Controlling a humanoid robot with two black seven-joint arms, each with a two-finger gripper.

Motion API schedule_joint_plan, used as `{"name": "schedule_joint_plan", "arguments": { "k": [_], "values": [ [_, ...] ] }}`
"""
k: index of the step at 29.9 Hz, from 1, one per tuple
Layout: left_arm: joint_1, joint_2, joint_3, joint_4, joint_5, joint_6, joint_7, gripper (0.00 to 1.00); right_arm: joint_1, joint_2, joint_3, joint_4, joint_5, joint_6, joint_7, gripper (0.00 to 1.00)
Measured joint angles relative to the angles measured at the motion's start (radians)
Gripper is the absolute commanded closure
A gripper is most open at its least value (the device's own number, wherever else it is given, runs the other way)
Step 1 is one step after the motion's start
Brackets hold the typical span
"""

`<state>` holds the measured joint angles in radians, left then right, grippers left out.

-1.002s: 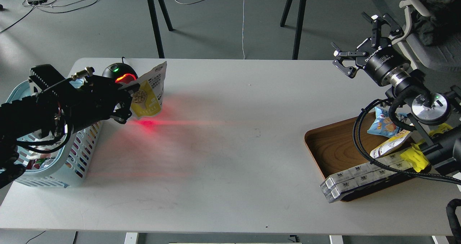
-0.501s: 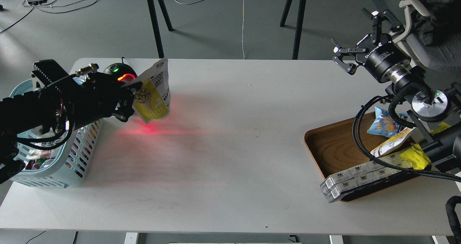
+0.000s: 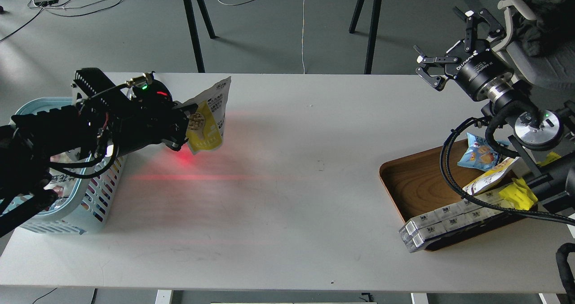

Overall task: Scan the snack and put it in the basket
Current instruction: 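Hold the packet in front of the scanner's red light with the left gripper, then move the packet over the blue basket and drop it in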

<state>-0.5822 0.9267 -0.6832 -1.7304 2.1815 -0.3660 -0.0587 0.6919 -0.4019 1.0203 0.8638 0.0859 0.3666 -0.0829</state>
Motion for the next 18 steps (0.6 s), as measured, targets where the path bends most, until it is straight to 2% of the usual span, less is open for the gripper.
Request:
{"name": "schedule_joint_plan", "arguments": {
  "k": [6,18],
  "values": [
    [-0.055,-0.044,-0.011,0.0,0.0,-0.042,0.013,1.0,0.0,0.0,0.0,0.0,0.0,-0.001,0.0,0.02],
    [-0.112,-0.033,-0.03,-0.001,0.0,-0.061,0.002,1.0,0.01,0.0,-0.003,-0.001,-0.001,-0.002,0.0,0.02]
  ]
}}
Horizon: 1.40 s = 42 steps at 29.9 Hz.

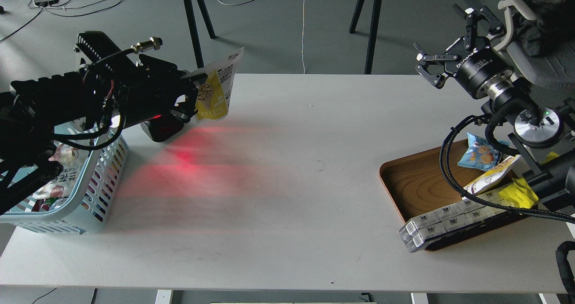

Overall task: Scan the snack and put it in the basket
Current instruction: 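Move the packet over the blue basket and drop it in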

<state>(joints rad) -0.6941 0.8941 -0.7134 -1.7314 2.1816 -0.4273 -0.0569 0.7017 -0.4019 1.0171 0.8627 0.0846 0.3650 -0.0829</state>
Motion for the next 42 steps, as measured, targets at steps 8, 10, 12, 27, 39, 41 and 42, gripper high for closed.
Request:
{"name": "schedule_joint_plan", "arguments": {
  "k": [8,10,12,27,39,41,42],
  "values": [
    [-0.001,0.082,-0.144,0.0,-0.021,0.001,-0.03,1.0,0.001,-0.002,-0.002,0.001,0.001,-0.001,0.0,0.02],
    [-0.001,0.129,-0.188,0.002,-0.066,0.001,-0.044,1.0,0.002,-0.002,-0.002,0.001,0.001,-0.002,0.0,0.02],
    [0.0,0.198,-0.217,0.004,-0.121,0.008,-0.061,1.0,0.004,-0.001,-0.002,0.001,0.001,-0.006,0.0,0.02],
    [0.013,0.611,-0.055,0.152,-0.453,0.213,-0.162,1.0,0.006,0.005,-0.003,0.001,0.0,-0.009,0.0,0.02],
    [0.013,0.747,0.436,0.15,-0.507,0.599,-0.172,1.0,0.002,0.007,-0.005,-0.002,0.0,-0.007,0.0,0.02],
    [0.013,0.748,0.501,0.15,-0.508,0.647,-0.172,1.0,0.002,0.009,-0.005,-0.002,0.0,-0.006,0.0,0.02],
    [0.013,0.748,0.534,0.15,-0.509,0.669,-0.172,1.0,0.002,0.01,-0.005,-0.002,0.0,-0.005,0.0,0.02]
  ]
}}
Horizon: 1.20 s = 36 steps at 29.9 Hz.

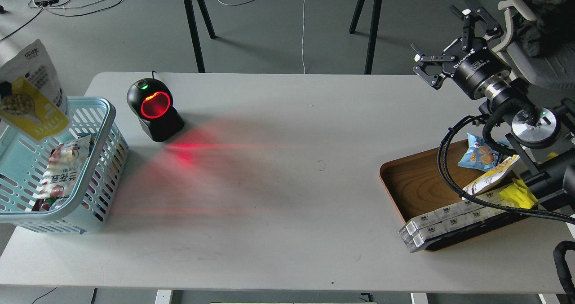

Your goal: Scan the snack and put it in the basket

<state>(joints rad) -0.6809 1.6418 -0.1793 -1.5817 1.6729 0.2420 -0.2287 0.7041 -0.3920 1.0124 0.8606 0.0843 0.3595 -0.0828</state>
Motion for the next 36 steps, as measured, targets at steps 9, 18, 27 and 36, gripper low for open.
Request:
{"name": "schedule_joint_plan", "arguments": {
  "k": [9,18,27,36],
  "values": [
    [0.0,-0.017,0.25,0.01,-0.004,0.162,0.001,1.0,0.0,-0.005,-0.002,0.001,0.0,0.001,0.0,0.02],
    [0.001,-0.028,0.302,0.024,-0.024,0.186,0.002,0.78,-0.002,0.0,-0.002,0.001,-0.004,0.001,0.0,0.02],
    [-0.018,-0.006,0.273,0.025,-0.021,0.189,-0.023,0.01,-0.003,-0.005,-0.003,0.007,-0.006,-0.003,0.0,0.02],
    [-0.11,-0.003,-0.017,0.022,-0.184,0.122,-0.049,0.01,0.01,-0.005,0.007,0.06,-0.002,-0.085,0.0,0.02]
  ]
}}
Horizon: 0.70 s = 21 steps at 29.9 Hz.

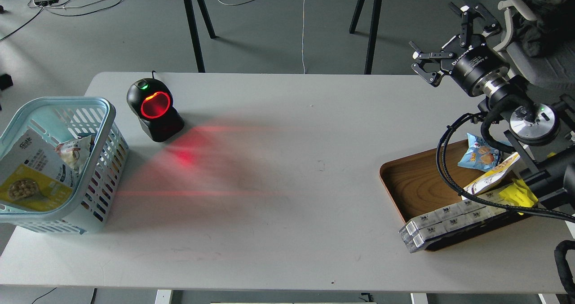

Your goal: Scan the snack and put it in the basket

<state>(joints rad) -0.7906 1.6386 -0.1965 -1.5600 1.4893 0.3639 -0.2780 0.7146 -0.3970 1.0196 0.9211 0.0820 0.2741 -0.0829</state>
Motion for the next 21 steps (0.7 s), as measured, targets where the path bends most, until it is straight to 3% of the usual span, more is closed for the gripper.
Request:
{"name": "schedule_joint_plan", "arguments": {
  "k": [4,9,15,18,21],
  "values": [
    [-0.077,-0.104,-0.133,0.016,-0.223,-0.123,0.007,0.01,0.011,-0.004,0.007,0.038,0.001,-0.061,0.0,0.01],
    [-0.182,-0.363,-0.259,0.141,-0.633,-0.305,0.021,0.01,0.016,-0.023,0.022,0.054,0.002,-0.088,-0.001,0.01],
    [-0.202,-0.667,-0.331,0.329,-1.005,-0.358,0.071,0.01,-0.015,-0.075,0.065,0.089,0.006,-0.085,-0.002,0.01],
    [-0.201,-0.815,-0.384,0.437,-1.111,-0.385,0.078,0.01,-0.043,-0.101,0.08,0.119,0.009,-0.079,-0.001,0.01],
    [-0.188,-0.929,-0.429,0.535,-1.18,-0.463,0.079,0.01,-0.094,-0.109,0.116,0.15,0.011,-0.07,-0.001,0.01]
  ]
}}
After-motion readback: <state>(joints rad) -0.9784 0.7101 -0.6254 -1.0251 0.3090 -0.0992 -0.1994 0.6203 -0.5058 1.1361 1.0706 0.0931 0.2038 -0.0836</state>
